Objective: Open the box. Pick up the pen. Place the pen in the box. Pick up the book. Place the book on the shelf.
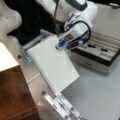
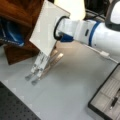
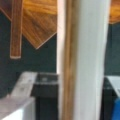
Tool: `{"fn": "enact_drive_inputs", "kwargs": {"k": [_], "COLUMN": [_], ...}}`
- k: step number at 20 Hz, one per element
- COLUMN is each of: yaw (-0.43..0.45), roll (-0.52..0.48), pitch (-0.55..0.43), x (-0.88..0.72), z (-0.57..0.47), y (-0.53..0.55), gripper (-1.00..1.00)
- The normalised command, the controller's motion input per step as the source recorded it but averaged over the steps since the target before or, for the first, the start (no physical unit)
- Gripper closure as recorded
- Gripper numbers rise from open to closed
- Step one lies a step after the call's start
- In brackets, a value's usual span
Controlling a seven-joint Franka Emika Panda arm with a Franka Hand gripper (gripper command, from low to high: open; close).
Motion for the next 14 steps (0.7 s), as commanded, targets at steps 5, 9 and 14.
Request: {"fn": "enact_drive_inputs", "kwargs": {"k": [5, 9, 14], "yaw": [-0.327, -0.309, -0.261], "roll": [0.165, 0.120, 0.135], "pitch": [0.057, 0.066, 0.038], "x": [-0.15, -0.15, -0.17], "z": [0.33, 0.23, 0.20], "y": [-0.02, -0.05, -0.13], "gripper": [1.00, 1.00, 1.00]}}
